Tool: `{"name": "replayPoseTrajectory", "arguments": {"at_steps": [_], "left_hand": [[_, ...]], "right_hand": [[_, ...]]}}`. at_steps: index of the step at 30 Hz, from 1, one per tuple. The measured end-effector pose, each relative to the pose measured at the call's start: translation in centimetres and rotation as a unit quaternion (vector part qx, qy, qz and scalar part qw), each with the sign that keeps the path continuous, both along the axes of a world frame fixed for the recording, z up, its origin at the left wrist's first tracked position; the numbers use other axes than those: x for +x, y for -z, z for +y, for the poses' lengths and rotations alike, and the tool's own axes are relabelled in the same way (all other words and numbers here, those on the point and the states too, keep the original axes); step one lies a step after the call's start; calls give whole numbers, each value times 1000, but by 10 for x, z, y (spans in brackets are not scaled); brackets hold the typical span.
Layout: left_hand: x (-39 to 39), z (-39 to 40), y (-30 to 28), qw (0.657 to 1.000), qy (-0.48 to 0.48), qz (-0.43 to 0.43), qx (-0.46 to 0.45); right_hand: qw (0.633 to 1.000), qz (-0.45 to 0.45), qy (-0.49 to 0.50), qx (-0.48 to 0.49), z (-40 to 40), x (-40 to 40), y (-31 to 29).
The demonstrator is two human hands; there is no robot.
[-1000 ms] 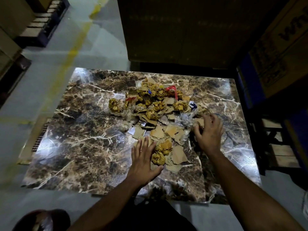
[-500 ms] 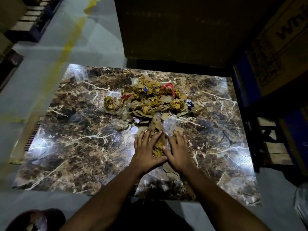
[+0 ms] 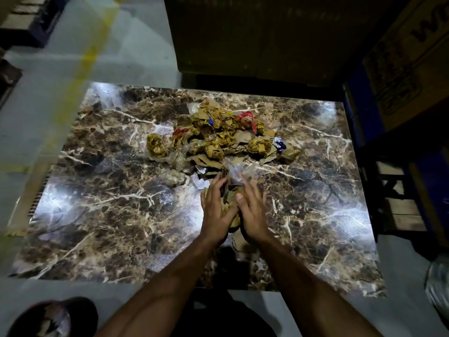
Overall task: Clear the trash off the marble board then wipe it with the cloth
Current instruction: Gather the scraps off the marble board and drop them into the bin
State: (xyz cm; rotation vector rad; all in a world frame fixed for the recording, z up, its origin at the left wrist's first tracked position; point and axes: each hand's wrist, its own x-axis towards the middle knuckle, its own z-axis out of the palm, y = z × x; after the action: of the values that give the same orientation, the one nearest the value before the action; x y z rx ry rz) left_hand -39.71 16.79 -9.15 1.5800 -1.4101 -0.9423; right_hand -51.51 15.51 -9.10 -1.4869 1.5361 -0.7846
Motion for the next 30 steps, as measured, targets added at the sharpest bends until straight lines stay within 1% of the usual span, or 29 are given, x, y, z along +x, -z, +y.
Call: {"name": "replayPoseTrajectory", "arguments": {"at_steps": [4, 6, 9, 14, 17, 19, 22, 25, 27, 30], "left_hand": [[-5, -2, 6, 991, -71, 108, 36], [-10, -6, 3, 983, -101, 147, 34], [-19, -14, -3, 976, -117, 184, 25], [-21, -26, -8, 963, -151, 220, 39], [-21, -28, -15, 955, -157, 247, 49], [-21, -28, -20, 954, -164, 249, 42], [-22, -29, -32, 955, -172, 239, 32], [-24, -30, -44, 965, -162, 207, 14], [-26, -32, -50, 970, -151, 190, -7], [-26, -37, -61, 971, -137, 194, -18]], "right_hand": [[998, -29, 50, -2, -3, 14, -1], [995, -48, 84, 15, -7, 21, -5], [987, -94, 122, 42, -13, 28, -8], [959, -213, 183, 30, -18, 31, -11], [961, -220, 167, 22, -20, 31, -18], [964, -215, 153, 28, -23, 31, -21], [964, -207, 166, 29, -29, 32, -28], [948, -241, 209, 20, -36, 29, -35], [949, -242, 201, 6, -39, 29, -42], [944, -264, 198, 5, -39, 26, -54]]}}
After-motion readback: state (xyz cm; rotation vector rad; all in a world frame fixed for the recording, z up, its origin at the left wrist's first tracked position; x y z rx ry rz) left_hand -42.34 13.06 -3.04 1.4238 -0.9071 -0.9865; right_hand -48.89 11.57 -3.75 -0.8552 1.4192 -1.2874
